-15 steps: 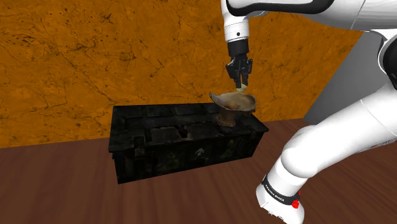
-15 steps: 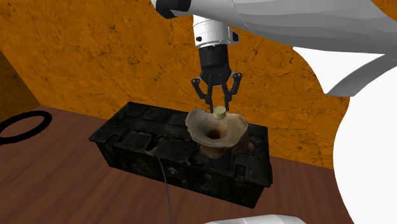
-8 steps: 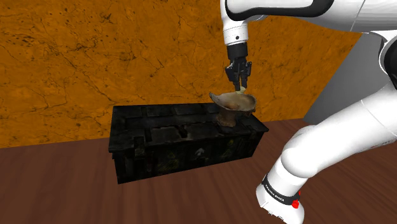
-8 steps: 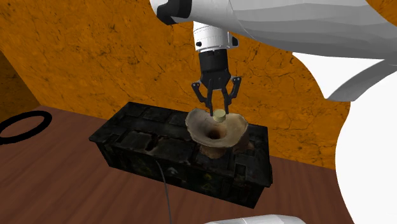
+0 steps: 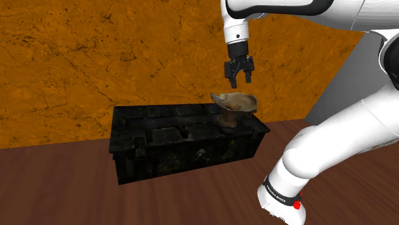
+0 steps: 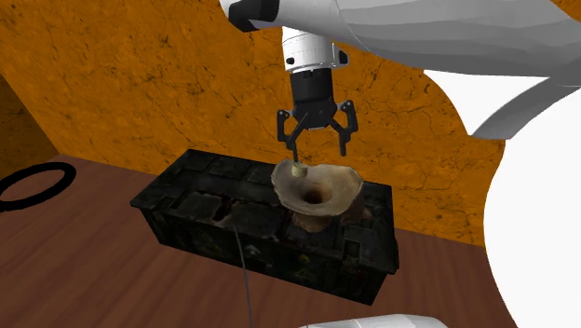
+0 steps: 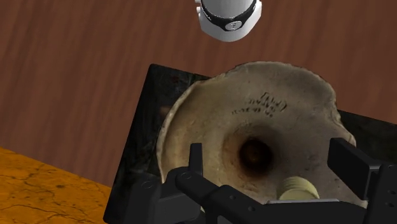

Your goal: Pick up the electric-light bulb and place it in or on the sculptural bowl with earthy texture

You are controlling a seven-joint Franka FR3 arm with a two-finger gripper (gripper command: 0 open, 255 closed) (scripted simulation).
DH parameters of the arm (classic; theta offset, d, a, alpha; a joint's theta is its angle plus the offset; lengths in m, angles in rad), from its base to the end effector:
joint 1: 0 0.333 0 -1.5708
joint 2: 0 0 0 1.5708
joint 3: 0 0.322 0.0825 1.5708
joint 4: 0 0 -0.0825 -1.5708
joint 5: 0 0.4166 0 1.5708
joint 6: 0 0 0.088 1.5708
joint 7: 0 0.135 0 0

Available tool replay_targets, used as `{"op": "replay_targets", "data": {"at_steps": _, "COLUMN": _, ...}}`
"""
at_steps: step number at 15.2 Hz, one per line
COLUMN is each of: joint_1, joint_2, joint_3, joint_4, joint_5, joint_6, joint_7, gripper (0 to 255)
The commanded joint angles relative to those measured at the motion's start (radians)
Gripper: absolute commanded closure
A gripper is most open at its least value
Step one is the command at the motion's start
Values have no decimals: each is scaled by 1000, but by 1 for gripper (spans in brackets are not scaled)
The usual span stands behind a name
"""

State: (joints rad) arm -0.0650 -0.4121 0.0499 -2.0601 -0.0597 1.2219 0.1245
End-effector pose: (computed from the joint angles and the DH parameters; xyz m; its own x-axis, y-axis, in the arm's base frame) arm 0.3926 -0.0126 0.5522 0.9009 -0.1696 -0.3996 -0.1274 -0.9833 0.1300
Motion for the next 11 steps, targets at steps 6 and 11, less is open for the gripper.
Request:
{"op": "replay_targets", "data": {"at_steps": 6, "joint_1": 0, "joint_2": 74, "joint_3": 6, "joint_4": 171, "joint_5": 0, "joint_6": -98, "joint_7": 2, "gripper": 0}}
{"op": "replay_targets", "data": {"at_steps": 11, "joint_1": 0, "joint_2": 74, "joint_3": 6, "joint_4": 171, "joint_5": 0, "joint_6": -98, "joint_7": 2, "gripper": 0}}
